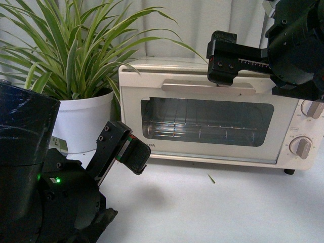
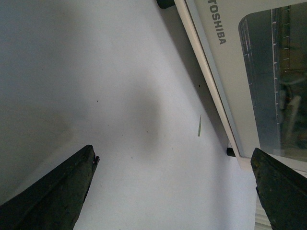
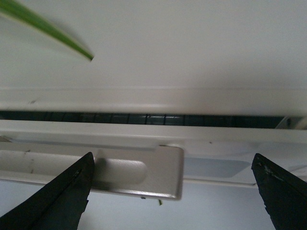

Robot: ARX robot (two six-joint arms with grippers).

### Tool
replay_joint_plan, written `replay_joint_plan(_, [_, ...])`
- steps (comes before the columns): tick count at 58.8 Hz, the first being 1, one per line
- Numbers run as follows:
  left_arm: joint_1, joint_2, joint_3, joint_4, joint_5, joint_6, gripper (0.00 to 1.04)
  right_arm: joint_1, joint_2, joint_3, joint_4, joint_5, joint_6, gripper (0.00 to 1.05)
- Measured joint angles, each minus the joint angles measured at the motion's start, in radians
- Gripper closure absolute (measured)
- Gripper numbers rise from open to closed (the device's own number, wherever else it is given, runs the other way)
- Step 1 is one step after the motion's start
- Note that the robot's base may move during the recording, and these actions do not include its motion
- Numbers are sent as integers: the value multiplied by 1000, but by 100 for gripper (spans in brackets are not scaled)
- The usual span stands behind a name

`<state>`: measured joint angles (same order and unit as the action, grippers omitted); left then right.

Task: Open oven

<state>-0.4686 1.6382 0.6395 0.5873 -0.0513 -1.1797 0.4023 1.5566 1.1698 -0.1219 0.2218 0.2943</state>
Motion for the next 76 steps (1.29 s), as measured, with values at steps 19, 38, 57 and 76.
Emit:
replay_joint_plan(19, [8,0,-5,0,0,-2,6,36,-79,-175,73,-95,6,9])
replay_joint_plan(38, [9,0,-8,-14,-11,1,6,59,-154,-313,92,-147,8,9])
replay_joint_plan(57, [7,-3,-8,-71,-61,79,7,37,-346,-407,100,-206,60,9])
replay_joint_plan(76, [-4,-8,3,-111,-106,146,7,-32,-407,-461,133,-194,87,9])
